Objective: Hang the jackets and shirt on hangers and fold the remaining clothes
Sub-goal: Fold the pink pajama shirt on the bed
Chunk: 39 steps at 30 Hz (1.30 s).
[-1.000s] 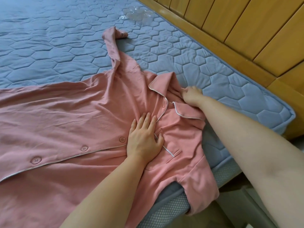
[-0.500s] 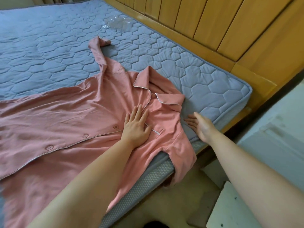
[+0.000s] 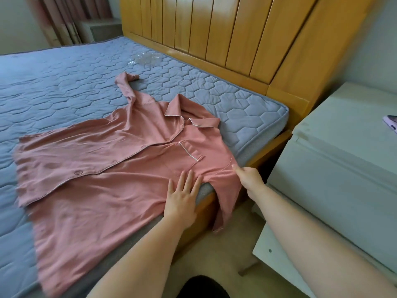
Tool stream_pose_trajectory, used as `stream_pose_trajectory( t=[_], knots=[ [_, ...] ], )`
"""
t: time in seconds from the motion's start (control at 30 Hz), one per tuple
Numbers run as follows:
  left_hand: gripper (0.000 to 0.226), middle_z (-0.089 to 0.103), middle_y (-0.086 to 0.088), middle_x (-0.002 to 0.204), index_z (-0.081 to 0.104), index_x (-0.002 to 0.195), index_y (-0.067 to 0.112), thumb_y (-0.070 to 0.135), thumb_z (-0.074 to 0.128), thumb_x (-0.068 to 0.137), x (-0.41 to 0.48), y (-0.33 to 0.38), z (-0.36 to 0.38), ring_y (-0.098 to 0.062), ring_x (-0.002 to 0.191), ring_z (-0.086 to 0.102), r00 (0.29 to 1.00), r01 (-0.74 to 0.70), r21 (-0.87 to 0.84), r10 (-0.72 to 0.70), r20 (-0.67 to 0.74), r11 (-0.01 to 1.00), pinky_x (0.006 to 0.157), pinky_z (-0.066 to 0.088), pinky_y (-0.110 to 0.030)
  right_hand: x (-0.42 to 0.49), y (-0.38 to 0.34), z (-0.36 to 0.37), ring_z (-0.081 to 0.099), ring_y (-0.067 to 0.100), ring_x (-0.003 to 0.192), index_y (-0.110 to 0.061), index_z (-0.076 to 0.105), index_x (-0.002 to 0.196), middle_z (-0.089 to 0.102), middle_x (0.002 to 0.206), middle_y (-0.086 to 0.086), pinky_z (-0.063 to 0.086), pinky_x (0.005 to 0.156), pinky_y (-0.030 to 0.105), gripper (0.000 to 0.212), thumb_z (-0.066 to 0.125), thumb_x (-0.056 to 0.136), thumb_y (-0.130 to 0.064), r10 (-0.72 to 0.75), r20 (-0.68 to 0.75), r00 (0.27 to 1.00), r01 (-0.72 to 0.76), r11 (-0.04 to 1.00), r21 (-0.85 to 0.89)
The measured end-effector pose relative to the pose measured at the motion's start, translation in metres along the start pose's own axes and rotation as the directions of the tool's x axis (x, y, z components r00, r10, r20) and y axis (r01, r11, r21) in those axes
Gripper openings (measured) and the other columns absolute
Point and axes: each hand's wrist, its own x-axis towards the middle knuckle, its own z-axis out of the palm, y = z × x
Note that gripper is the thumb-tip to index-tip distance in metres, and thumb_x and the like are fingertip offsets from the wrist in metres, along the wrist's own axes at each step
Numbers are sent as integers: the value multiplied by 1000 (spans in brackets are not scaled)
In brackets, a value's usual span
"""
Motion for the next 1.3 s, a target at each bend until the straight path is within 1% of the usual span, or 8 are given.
stream_pose_trajectory(
  t=[0.07,0.57,0.8,0.97,1.03,1.1,1.23,1.3],
  knots=[
    [102,-19,-3,159,-19,149,25,42,59,86,-6,0,2,-25,146,-18,1000,5,14,-5,0,1000,117,-1,-52,-12,8,0,55,27,107,0,57,122,60,116,9,42,84,31,43,63,91,-29,5,2,1000,-5,1000,14],
    [91,-1,1,161,3,153,25,55,56,85,-9,1,13,-19,148,3,968,-109,60,120,-219,992,118,0,-44,-9,30,-73,43,22,78,-7,61,72,49,68,5,34,70,31,30,65,90,-32,-41,-255,966,59,996,65],
    [92,-13,2,160,-9,152,27,47,55,88,-10,5,3,-18,148,-7,990,-19,67,28,-138,998,118,0,-45,-41,24,-87,61,18,77,-9,62,98,64,85,4,47,56,27,31,79,77,-26,77,237,968,11,937,-348],
    [70,17,-11,158,37,146,17,12,60,79,-45,51,13,-28,147,11,937,-30,-297,-76,-341,954,118,11,-48,-59,37,-101,64,27,90,5,54,123,66,103,14,54,74,37,50,69,85,-25,78,261,962,-68,996,-49],
    [58,31,-5,154,42,143,18,14,60,87,-60,75,6,-24,143,26,933,-5,-689,-244,-264,725,117,22,-41,-69,28,-104,63,27,88,1,53,123,66,102,14,54,68,37,42,63,90,-22,40,303,952,-71,993,93],
    [63,36,2,150,31,147,20,36,58,93,-67,96,-1,-19,138,35,962,179,-960,-245,125,214,113,29,-34,-75,20,-105,63,26,90,-2,55,121,66,103,13,55,72,39,38,63,89,-19,-5,338,941,-64,979,193],
    [68,55,-7,130,46,128,18,62,61,77,-72,123,-2,-26,116,54,857,473,-704,92,507,-529,99,45,-43,-85,18,-96,64,25,87,-9,62,105,67,100,11,53,81,44,21,66,85,-11,-5,416,909,-92,973,212],
    [56,60,-10,117,51,116,16,58,59,80,-71,126,-7,-27,107,57,830,483,-599,117,545,-639,89,48,-42,-86,19,-89,63,29,96,-9,63,100,66,106,14,50,92,50,19,70,82,-9,51,306,951,-106,980,166]
  ],
)
